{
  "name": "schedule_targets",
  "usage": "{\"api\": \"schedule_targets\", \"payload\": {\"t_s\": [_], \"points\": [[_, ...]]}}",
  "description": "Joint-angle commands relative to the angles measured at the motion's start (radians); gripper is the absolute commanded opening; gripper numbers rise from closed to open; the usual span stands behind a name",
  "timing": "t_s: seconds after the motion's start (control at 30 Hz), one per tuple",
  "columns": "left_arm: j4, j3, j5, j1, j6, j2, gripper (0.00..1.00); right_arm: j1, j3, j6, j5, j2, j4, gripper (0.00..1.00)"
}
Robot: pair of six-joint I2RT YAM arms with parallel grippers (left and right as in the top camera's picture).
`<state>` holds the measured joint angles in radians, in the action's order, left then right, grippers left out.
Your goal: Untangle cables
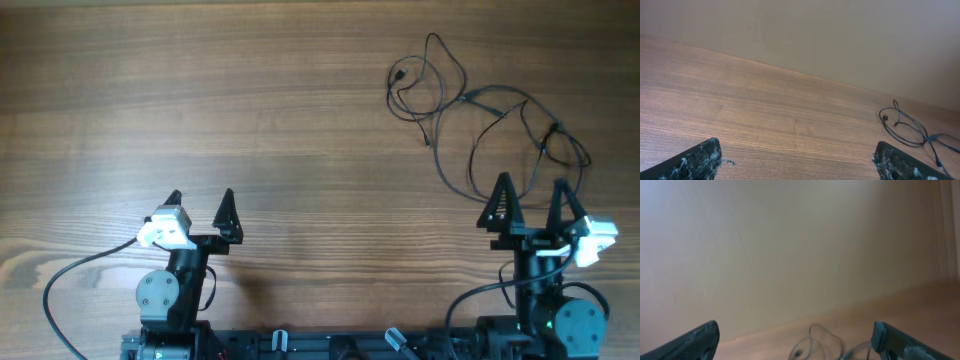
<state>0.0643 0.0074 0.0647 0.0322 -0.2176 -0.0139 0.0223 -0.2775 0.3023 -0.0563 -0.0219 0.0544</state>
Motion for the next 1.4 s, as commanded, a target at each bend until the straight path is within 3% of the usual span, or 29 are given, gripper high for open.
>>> {"api": "schedule_targets", "payload": {"t_s": [0.0, 0.1, 0.17, 0.37, 0.4, 0.77, 0.9, 1.37], "points": [[0.010, -0.002, -0.006, -0.006, 0.020, 0.008, 1.00, -0.004, 0.126, -0.317, 0.115, 0.018, -0.279, 1.00], [0.010, -0.002, -0.006, -0.006, 0.020, 0.008, 1.00, -0.004, 0.225, -0.552, 0.233, 0.018, -0.473, 1.00], [0.010, -0.002, -0.006, -0.006, 0.020, 0.008, 1.00, -0.004, 0.268, -0.590, 0.238, 0.018, -0.492, 1.00], [0.010, -0.002, -0.006, -0.006, 0.020, 0.008, 1.00, -0.004, 0.272, -0.587, 0.210, 0.019, -0.105, 1.00], [0.010, -0.002, -0.006, -0.006, 0.021, 0.008, 1.00, -0.004, 0.272, -0.579, 0.195, 0.019, -0.049, 1.00], [0.010, -0.002, -0.006, -0.006, 0.021, 0.008, 1.00, -0.004, 0.272, -0.511, 0.136, 0.019, -0.056, 1.00], [0.010, -0.002, -0.006, -0.006, 0.021, 0.008, 1.00, -0.004, 0.272, -0.277, -0.036, 0.019, -0.068, 1.00], [0.010, -0.002, -0.006, -0.006, 0.020, 0.008, 1.00, -0.004, 0.272, -0.274, -0.006, 0.018, -0.067, 1.00]]}}
